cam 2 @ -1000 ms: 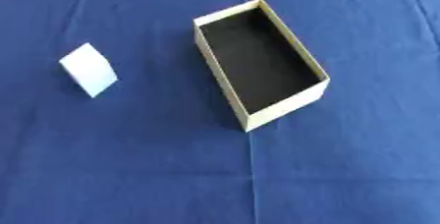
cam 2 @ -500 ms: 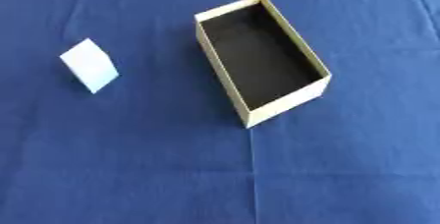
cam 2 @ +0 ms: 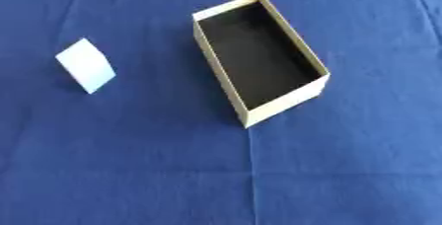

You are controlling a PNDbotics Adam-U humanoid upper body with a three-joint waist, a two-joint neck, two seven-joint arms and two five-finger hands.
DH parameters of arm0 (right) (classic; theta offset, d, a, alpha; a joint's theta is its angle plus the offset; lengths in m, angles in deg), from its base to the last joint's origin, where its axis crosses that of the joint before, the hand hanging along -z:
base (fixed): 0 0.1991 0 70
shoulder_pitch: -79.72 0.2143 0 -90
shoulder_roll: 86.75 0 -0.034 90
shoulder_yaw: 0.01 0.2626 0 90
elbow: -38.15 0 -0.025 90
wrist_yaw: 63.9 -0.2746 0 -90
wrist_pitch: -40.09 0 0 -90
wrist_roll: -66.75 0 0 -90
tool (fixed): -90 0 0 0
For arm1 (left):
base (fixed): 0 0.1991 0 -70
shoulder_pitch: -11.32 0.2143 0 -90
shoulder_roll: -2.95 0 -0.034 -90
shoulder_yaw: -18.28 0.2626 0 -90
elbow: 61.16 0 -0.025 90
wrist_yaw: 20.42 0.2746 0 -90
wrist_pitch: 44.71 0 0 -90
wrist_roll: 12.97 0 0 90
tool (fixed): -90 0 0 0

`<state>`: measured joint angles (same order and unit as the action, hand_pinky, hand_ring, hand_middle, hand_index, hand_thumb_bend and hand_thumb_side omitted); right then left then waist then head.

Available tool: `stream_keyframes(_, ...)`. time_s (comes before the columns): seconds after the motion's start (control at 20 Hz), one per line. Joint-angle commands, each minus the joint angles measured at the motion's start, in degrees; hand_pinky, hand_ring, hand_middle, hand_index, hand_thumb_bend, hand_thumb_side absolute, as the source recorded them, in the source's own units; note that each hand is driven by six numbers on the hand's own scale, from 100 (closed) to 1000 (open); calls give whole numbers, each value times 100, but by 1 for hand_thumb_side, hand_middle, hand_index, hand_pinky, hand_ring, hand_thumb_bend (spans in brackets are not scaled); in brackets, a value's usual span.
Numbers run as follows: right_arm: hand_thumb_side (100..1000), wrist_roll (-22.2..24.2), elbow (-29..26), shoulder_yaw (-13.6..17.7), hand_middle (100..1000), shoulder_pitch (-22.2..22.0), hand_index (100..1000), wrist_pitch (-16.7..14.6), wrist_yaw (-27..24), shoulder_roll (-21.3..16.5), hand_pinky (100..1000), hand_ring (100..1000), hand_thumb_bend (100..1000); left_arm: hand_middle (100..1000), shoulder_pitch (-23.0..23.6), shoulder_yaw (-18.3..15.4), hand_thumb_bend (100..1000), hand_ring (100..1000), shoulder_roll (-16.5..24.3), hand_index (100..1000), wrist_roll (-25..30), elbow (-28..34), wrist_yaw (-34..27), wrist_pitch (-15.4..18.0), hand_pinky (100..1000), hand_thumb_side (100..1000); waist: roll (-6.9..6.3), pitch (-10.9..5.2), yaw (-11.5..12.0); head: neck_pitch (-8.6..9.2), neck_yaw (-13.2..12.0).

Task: Pick up objects on the table and place them in the box.

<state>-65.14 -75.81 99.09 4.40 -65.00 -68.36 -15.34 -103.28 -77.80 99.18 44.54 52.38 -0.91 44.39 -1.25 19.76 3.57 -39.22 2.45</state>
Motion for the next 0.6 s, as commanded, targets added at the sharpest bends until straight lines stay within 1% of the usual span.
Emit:
stream_keyframes(0.05,976,12,-63,15,693,47,815,13,39,-205,683,801,100,653,-224,-3,236,665,516,792,299,58,691,-566,669,674,38,-50,13,36,-178)
stream_keyframes(0.15,976,29,-63,5,693,49,814,13,33,-232,683,801,100,674,-467,83,288,690,902,817,810,-117,1340,-932,673,691,37,-75,24,26,-211)
stream_keyframes(0.2,976,35,-63,3,693,49,814,11,29,-245,683,801,100,693,-618,151,317,718,1121,840,1139,-229,1673,-1037,679,697,33,-89,25,9,-223)
stream_keyframes(0.25,976,38,-63,2,693,47,814,10,24,-254,682,801,100,696,-767,209,321,721,1299,843,1462,-328,1977,-1101,679,699,30,-100,28,-8,-234)
stream_keyframes(0.3,976,41,-63,2,693,45,814,10,19,-263,682,801,100,714,-912,281,333,742,1475,861,1795,-419,2244,-1124,686,718,25,-111,28,-25,-250)
stream_keyframes(0.4,976,46,-63,1,693,45,814,12,9,-272,683,801,100,745,-1157,404,329,777,1737,890,2398,-553,2632,-1099,701,733,17,-126,27,-50,-280)
stream_keyframes(0.55,976,67,-63,-15,693,52,814,23,-11,-288,682,801,100,768,-1521,627,324,809,2055,912,3373,-795,3039,-919,715,766,6,-153,28,-76,-315)
stream_keyframes(0.6,976,75,-63,-20,693,52,814,26,-17,-296,682,801,100,778,-1632,691,344,824,2113,915,3677,-873,3133,-847,727,806,2,-164,32,-82,-318)
